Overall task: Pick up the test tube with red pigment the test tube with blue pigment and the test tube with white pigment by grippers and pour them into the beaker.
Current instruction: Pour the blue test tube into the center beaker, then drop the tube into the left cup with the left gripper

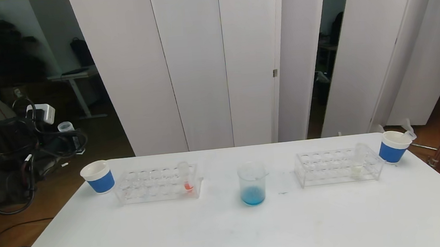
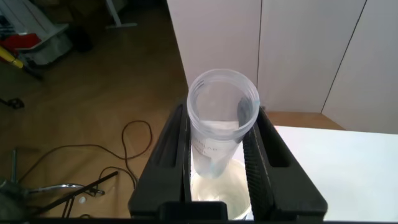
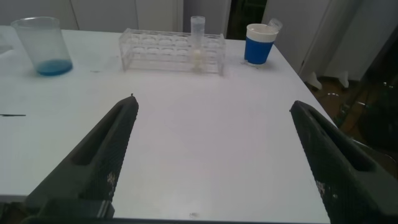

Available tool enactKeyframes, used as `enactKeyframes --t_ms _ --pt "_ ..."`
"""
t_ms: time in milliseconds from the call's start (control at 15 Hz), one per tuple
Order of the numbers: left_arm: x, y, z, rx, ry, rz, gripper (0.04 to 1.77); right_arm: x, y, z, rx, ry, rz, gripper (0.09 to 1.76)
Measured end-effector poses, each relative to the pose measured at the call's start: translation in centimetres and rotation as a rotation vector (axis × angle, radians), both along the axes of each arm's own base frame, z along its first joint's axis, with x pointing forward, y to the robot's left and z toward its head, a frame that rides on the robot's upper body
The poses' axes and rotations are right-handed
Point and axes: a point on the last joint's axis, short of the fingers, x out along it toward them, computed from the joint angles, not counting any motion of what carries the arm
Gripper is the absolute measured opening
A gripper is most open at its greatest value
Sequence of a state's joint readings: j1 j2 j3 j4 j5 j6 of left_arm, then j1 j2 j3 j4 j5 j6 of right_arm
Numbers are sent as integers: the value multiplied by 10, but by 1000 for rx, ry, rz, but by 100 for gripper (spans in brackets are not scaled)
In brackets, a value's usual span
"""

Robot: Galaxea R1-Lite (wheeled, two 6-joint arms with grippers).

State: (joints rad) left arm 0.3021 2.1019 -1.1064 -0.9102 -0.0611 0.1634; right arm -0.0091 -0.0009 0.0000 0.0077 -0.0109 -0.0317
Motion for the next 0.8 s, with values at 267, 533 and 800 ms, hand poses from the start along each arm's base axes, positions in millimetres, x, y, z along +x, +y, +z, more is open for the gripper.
enactKeyframes --t_ms 267,533,800 --pt "9 3 -31 -25 73 -5 57 0 0 0 0 0 0 175" --pt "13 0 -52 -49 126 -11 57 0 0 0 0 0 0 175" --pt "15 -2 -64 -57 154 -19 57 0 0 0 0 0 0 175"
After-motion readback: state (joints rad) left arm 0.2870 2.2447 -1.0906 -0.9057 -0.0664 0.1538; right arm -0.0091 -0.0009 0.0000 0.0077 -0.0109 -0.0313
